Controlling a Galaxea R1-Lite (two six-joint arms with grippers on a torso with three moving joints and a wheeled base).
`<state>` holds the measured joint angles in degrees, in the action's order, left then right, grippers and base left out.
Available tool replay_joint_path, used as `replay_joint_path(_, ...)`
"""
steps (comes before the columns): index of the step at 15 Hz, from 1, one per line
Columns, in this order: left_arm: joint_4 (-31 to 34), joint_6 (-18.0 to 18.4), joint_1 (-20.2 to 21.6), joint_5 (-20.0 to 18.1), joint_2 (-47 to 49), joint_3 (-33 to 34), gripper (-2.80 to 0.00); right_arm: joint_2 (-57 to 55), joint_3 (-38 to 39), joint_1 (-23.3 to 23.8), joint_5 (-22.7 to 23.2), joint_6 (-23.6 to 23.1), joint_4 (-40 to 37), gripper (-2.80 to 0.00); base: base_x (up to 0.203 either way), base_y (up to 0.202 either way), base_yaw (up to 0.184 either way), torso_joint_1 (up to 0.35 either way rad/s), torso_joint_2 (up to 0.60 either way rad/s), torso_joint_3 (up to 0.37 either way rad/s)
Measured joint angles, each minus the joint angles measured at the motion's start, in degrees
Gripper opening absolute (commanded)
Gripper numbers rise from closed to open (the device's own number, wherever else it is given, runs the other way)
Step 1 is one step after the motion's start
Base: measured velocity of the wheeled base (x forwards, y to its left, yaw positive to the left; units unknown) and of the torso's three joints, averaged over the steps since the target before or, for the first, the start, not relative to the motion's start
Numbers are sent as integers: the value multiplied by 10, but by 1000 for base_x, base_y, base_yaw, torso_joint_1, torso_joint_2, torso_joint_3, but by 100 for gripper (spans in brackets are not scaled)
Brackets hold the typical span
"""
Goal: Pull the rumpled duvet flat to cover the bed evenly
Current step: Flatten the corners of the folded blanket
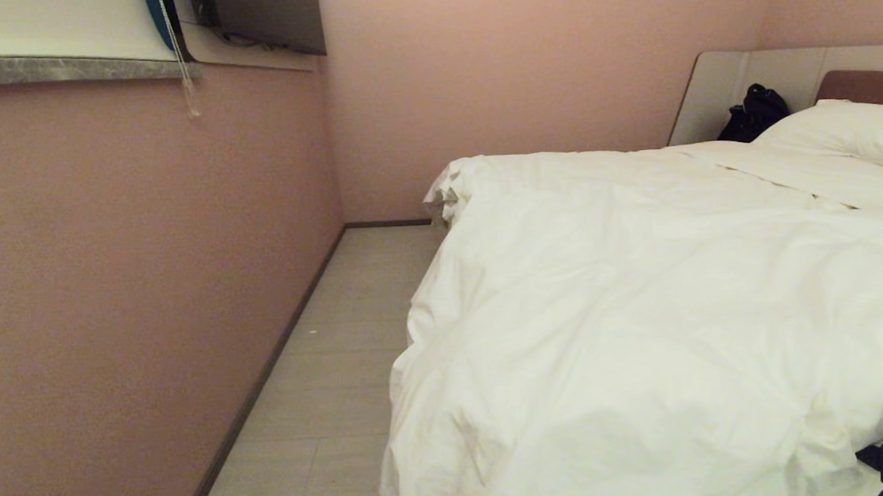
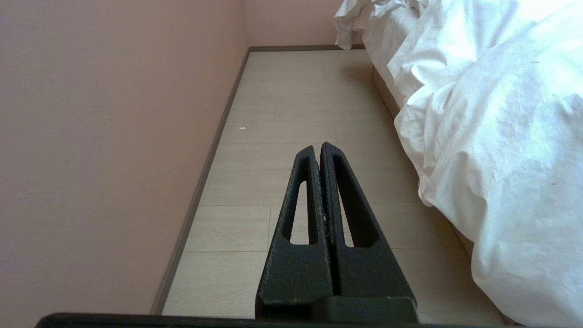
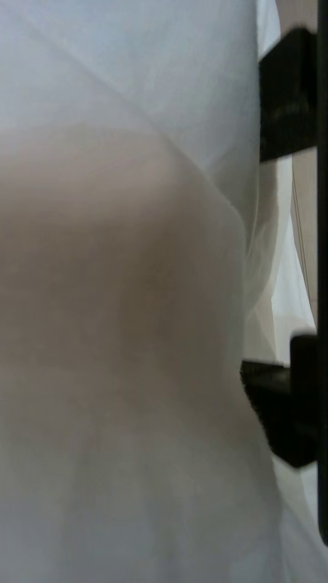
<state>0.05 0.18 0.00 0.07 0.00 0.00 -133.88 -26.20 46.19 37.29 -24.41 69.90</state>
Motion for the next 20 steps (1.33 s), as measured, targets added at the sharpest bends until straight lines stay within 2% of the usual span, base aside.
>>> replay_joint_path(5,0,0,0,0,0,0,-280,20,29,0,1,8,4,-280,0,0,0,0,0,0)
replay_joint_path(8,-1,0,0,0,0,0,-280,53,75,5,12,11,5,-280,0,0,0,0,0,0)
replay_joint_path(13,0,0,0,0,0,0,-280,124,143,22,45,15,3,-280,0,0,0,0,0,0)
replay_joint_path(20,0,0,0,0,0,0,-280,154,182,56,44,15,0,-280,0,0,0,0,0,0)
